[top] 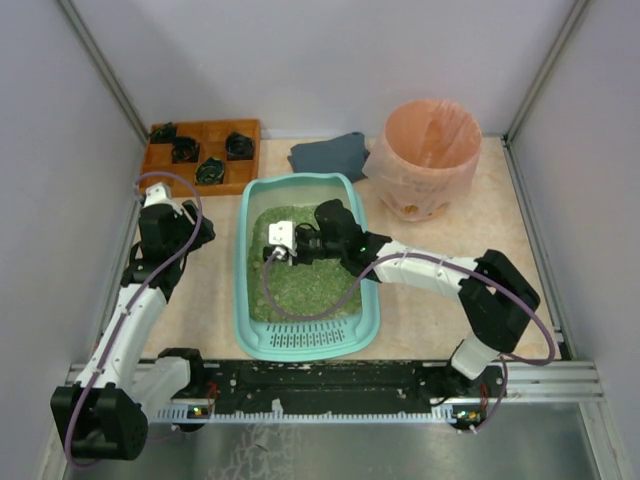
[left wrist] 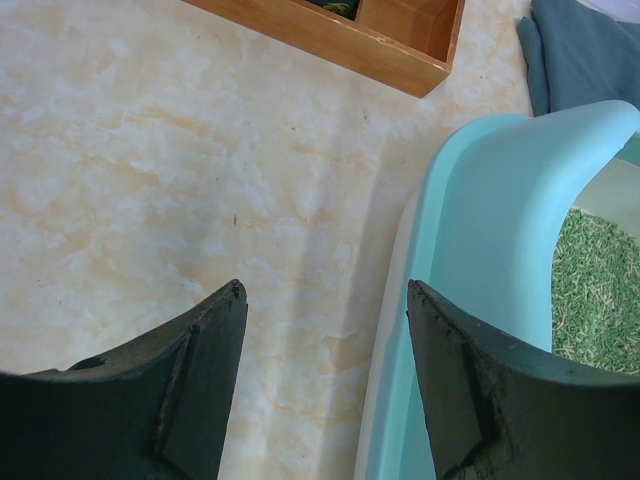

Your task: Clean the litter box

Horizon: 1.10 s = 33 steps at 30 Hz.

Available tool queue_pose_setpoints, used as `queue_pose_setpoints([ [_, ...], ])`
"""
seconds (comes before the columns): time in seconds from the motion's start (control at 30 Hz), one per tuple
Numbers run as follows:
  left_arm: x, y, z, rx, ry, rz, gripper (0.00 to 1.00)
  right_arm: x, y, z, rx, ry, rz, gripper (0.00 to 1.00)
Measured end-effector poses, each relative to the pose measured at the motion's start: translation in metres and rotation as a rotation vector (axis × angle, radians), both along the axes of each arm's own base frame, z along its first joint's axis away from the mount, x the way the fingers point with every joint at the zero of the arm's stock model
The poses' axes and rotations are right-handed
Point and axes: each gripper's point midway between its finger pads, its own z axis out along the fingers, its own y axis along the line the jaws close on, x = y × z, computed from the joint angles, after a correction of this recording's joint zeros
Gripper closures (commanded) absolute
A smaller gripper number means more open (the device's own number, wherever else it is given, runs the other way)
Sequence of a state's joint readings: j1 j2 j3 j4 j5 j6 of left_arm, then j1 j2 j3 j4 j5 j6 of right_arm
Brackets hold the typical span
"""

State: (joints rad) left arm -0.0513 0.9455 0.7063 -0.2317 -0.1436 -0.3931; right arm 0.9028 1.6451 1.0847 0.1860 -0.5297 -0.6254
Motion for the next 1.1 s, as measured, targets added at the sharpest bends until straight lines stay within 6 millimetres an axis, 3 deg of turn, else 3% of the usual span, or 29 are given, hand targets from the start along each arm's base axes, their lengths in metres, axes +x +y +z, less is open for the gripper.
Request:
queue_pose_setpoints([
  [0.1,0.000,-0.001,0.000,-0.002,0.000,-0.004,0.29,0.004,-0.010,0.015,0.034,-0.017,-0.083,1.00],
  [0.3,0.001,-0.009,-0.001,-0.019,0.001,-0.047,0.33,0.040,-0.025,0.056,0.170,-0.024,-0.365,1.00],
  [0.57,0.006,-0.036,-0.006,-0.068,0.010,-0.203,0.37,0.071,-0.048,0.070,0.343,0.264,-0.755,1.00],
  [0.83,0.007,-0.056,-0.003,-0.107,-0.005,-0.313,0.43,0.094,-0.048,0.061,0.528,0.502,-0.974,1.00],
  [1.1,0.006,-0.073,-0.005,-0.148,-0.001,-0.409,0.43,0.114,-0.033,0.015,0.473,0.542,-1.043,1.00],
])
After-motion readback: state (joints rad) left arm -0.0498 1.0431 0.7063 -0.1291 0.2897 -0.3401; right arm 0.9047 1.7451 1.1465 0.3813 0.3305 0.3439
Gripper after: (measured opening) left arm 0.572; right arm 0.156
